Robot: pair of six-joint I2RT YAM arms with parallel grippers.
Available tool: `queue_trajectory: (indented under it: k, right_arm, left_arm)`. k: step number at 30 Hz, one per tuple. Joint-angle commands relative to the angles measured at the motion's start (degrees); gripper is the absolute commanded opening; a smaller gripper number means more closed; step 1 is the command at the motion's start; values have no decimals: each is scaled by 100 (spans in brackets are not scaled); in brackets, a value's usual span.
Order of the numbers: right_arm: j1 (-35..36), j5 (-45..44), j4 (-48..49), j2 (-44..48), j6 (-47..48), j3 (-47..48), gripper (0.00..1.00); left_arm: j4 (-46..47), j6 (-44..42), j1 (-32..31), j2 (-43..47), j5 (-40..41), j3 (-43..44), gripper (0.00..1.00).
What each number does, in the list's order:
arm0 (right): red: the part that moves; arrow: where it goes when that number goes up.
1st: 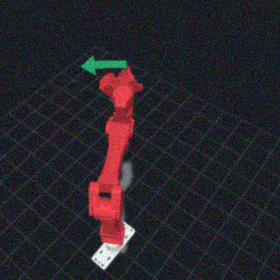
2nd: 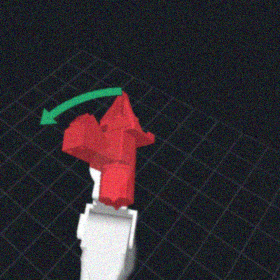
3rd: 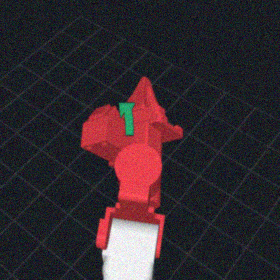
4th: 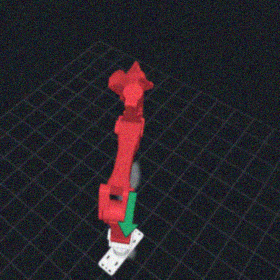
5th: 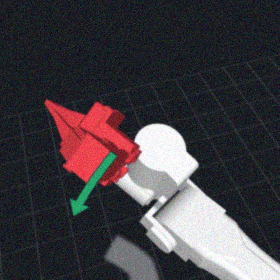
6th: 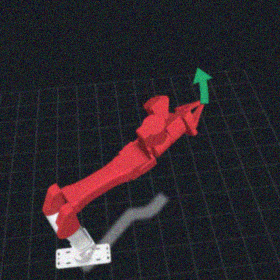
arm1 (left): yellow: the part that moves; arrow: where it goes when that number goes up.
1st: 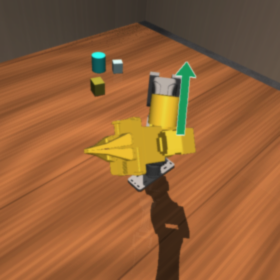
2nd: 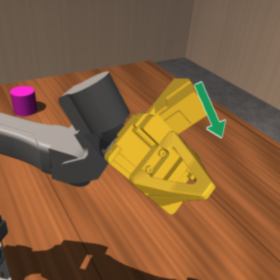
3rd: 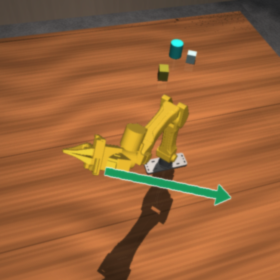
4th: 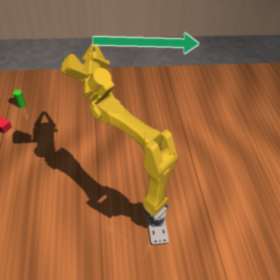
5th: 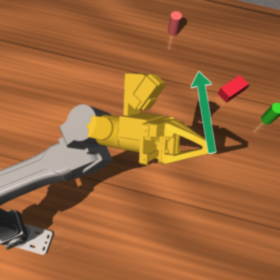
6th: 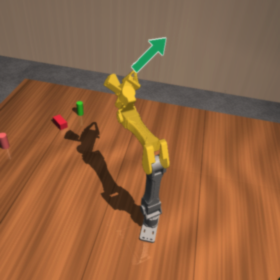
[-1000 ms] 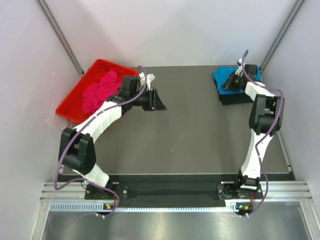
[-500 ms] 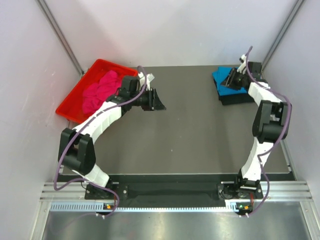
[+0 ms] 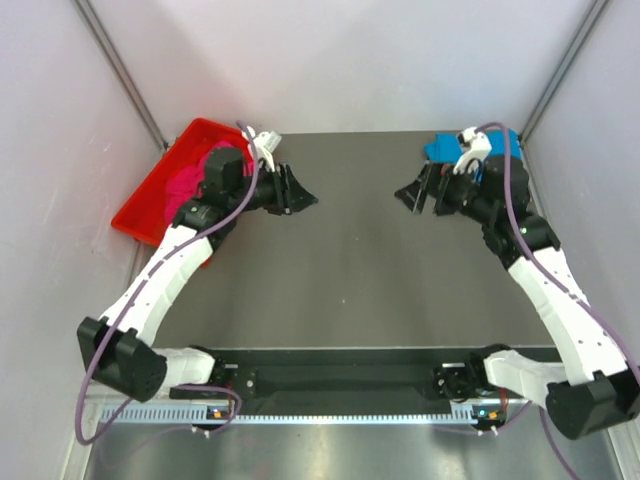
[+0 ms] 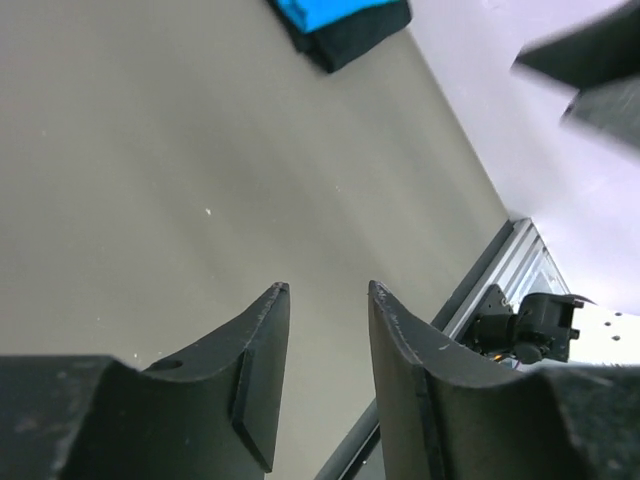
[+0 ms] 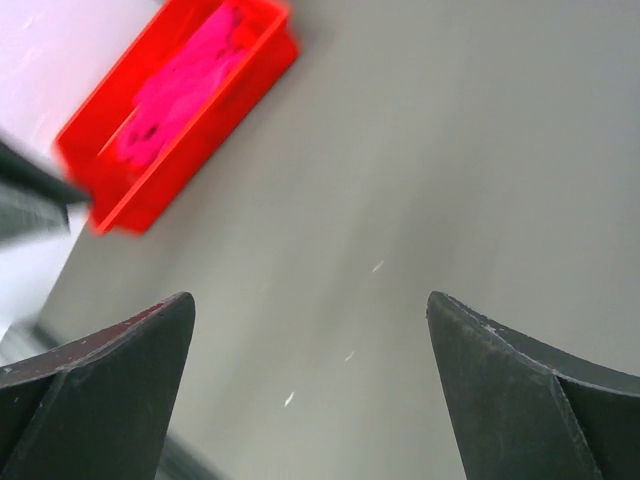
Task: Fold and stack the t-shirts
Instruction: Neatly place the folded tshirt to the corner
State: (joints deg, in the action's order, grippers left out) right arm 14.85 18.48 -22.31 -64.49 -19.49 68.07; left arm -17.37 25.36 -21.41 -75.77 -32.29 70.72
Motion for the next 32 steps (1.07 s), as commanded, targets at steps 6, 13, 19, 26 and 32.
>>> queue_trajectory:
  k: [6,13,19,26,32]
  right_arm:
    - [642,-231,-12,1410,-688,-1076,100]
    - [642,-469,-248,1852,-671,-1156,100]
    - [642,-380,-55,1984,-785,-1156,100]
    - [650,-556,59,2221,-890,-1349,100]
    - [650,-591,68,2230,-864,-1314,100]
  left_arm:
    - [-118,65,49,1290,398,-233,95]
    - [111,223,40,2276,1172,-708,99]
    - [32,171,40,2365,1120,-647,99]
    - [-214,-110,40,2382,1182,-507,99]
    - [-153,-120,40,2383,1190,-480,99]
